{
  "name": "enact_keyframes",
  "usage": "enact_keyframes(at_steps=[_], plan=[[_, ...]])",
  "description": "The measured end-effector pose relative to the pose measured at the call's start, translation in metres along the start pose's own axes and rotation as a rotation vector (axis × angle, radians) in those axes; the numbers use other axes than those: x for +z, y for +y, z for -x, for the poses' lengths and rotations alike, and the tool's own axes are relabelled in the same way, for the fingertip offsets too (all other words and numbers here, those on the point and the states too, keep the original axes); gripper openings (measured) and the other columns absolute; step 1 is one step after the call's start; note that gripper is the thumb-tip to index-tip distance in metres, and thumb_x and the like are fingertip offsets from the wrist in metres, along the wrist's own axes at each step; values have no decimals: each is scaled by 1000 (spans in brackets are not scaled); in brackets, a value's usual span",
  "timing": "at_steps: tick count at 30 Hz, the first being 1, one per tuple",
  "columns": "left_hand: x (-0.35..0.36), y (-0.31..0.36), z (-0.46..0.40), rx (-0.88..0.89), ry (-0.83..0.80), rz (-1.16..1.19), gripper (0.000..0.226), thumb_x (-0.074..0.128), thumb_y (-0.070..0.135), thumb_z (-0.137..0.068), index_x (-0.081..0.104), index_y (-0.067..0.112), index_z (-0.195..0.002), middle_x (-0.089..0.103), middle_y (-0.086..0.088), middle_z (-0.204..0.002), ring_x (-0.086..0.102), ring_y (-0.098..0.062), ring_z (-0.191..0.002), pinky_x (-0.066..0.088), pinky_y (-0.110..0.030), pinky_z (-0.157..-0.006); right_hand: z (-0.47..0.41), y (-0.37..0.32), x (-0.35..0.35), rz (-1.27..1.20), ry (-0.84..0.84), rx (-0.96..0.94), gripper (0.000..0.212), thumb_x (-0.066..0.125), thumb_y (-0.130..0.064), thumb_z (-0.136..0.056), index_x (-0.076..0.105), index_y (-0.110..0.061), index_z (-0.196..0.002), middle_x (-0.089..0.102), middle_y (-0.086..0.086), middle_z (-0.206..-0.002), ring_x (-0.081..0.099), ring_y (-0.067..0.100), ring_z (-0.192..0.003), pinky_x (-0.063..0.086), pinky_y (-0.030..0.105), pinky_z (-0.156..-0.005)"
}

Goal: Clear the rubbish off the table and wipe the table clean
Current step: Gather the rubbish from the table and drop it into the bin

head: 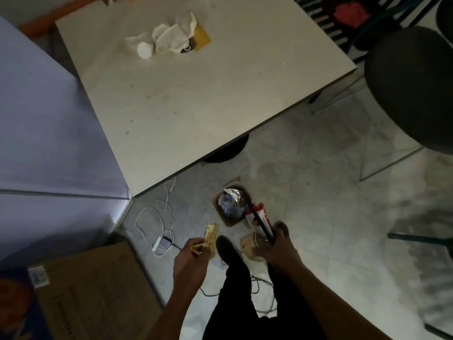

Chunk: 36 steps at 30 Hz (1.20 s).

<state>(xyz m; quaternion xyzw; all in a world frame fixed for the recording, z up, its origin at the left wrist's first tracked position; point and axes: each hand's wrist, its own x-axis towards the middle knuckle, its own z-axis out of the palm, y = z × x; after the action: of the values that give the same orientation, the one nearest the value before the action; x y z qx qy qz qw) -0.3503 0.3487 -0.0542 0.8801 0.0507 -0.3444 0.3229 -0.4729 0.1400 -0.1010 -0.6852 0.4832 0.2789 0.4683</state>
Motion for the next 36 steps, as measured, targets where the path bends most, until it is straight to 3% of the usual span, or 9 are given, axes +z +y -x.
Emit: enact_keyframes(at_steps=[6,9,13,17,21,26,32,36], plan=[[16,3,-31,-30,33,46,14,67,33,-81,66,36,-95,68,5,-80,62,-17,-71,43,-31,-62,-36,11,21,-33,16,49,83,78,-62,-59,42,-26,-125,57,4,-120,62,29,-103,51,40,-86],[39,3,-53,-61,20,68,18,69,24,-83,69,31,-100,70,-2,-80,59,-18,-63,41,-30,-56,-63,13,22,-71,46,37,88,74,-66,-54,42,-26,-125,57,7,-119,62,30,-102,52,44,-88],[85,-1,-91,-82,7,103,14,70,24,-81,66,37,-85,69,9,-79,61,-12,-70,46,-30,-62,-107,13,31,-99,18,5,88,79,-60,-62,41,-23,-132,51,9,-122,58,31,-108,51,45,-93],[135,-11,-137,-64,29,96,16,69,18,-85,67,32,-92,67,11,-79,60,-3,-69,46,-15,-56,-164,17,51,-117,31,-32,87,76,-65,-65,40,-24,-133,52,7,-121,59,28,-105,51,39,-87],[178,-39,-189,-48,82,53,17,68,23,-82,68,27,-98,69,8,-84,64,-14,-78,50,-30,-66,-227,20,73,-140,95,-54,92,75,-66,-66,37,-24,-138,50,7,-123,58,30,-107,52,46,-89],[215,-59,-253,-98,124,-7,22,70,21,-83,71,23,-105,68,7,-84,65,-17,-81,48,-28,-65,-302,19,98,-122,89,-45,91,76,-61,-69,33,-26,-141,48,8,-127,59,37,-110,51,49,-90],[248,-79,-323,-90,118,-83,27,70,25,-82,69,25,-109,69,4,-97,65,-21,-91,49,-31,-79,-368,18,129,-158,99,-99,100,79,-58,-69,27,-27,-149,43,12,-136,52,38,-123,48,51,-100],[273,-96,-365,-60,53,-190,42,69,25,-83,61,24,-124,61,4,-106,57,-19,-97,50,-37,-89,-407,24,148,-66,85,-138,89,79,-46,-77,30,-22,-147,35,14,-145,45,40,-130,43,48,-103]])
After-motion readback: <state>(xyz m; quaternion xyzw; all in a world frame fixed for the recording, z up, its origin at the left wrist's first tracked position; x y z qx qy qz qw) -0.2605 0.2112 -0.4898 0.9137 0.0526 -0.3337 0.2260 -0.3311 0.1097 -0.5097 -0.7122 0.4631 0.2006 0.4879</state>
